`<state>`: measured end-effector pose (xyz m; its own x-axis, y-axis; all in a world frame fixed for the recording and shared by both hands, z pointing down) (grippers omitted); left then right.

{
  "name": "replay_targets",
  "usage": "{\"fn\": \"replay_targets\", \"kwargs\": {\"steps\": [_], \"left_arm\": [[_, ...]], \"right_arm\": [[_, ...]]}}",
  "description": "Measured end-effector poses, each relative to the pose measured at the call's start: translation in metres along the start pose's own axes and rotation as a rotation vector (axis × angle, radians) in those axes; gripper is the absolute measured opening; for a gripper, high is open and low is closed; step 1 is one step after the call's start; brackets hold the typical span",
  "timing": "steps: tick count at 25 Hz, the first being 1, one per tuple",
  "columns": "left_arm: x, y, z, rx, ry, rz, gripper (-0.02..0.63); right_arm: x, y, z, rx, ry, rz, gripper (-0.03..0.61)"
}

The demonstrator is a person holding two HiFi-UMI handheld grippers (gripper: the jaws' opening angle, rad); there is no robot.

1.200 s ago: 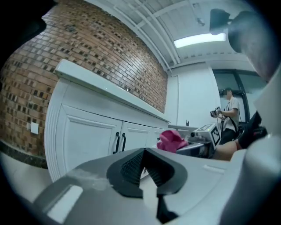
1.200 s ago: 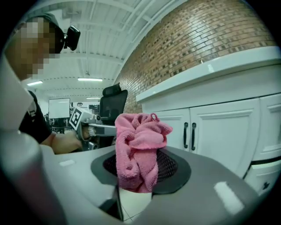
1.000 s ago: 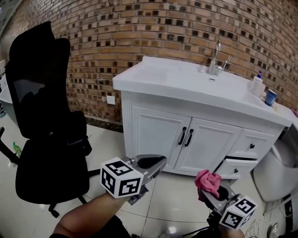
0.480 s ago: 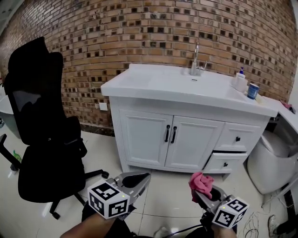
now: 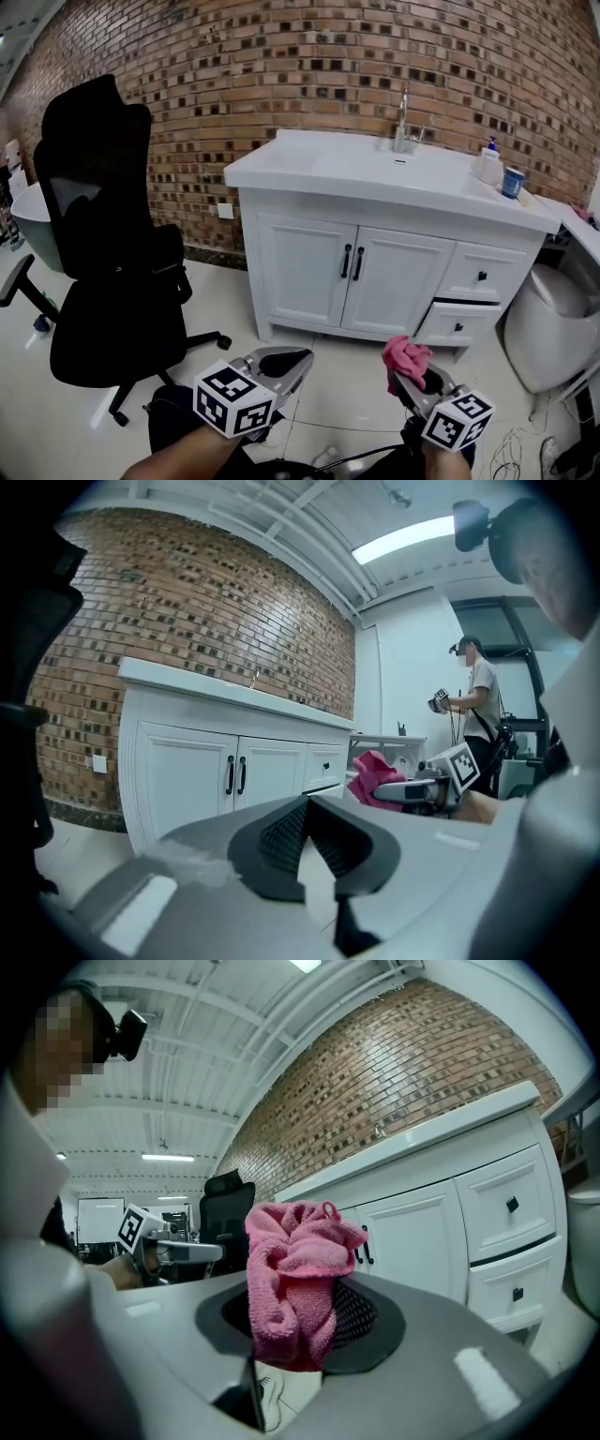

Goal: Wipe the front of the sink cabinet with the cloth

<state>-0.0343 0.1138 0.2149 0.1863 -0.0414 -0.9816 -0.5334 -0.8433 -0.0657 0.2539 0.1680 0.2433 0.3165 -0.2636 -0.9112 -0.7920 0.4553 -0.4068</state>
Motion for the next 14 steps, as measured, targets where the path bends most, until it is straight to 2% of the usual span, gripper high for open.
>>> {"fn": "replay_targets", "kwargs": {"steps": [9,14], "left_arm": [[-0.006,-0.011,-0.007,-0.097,-0.02,0.027,0.003],[-0.01,0.003,-0.017,-0.076,-0.03,0.036,0.003]], "right_arm": [[-0.006,0.0,0.002,-0.018,0.003,-0.016,0.144],[-0.009,-0.004,-0.003,-0.035,0.025,-0.011,0.144]]}}
Point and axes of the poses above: the fingertips, and each gripper's own axes: z backward along the fingers, y to its left, x out of its top, the point moved 10 cm from there along z, backward along the fingers, and after that the axes turned 10 degrees about -z, right-handed, at the moved point
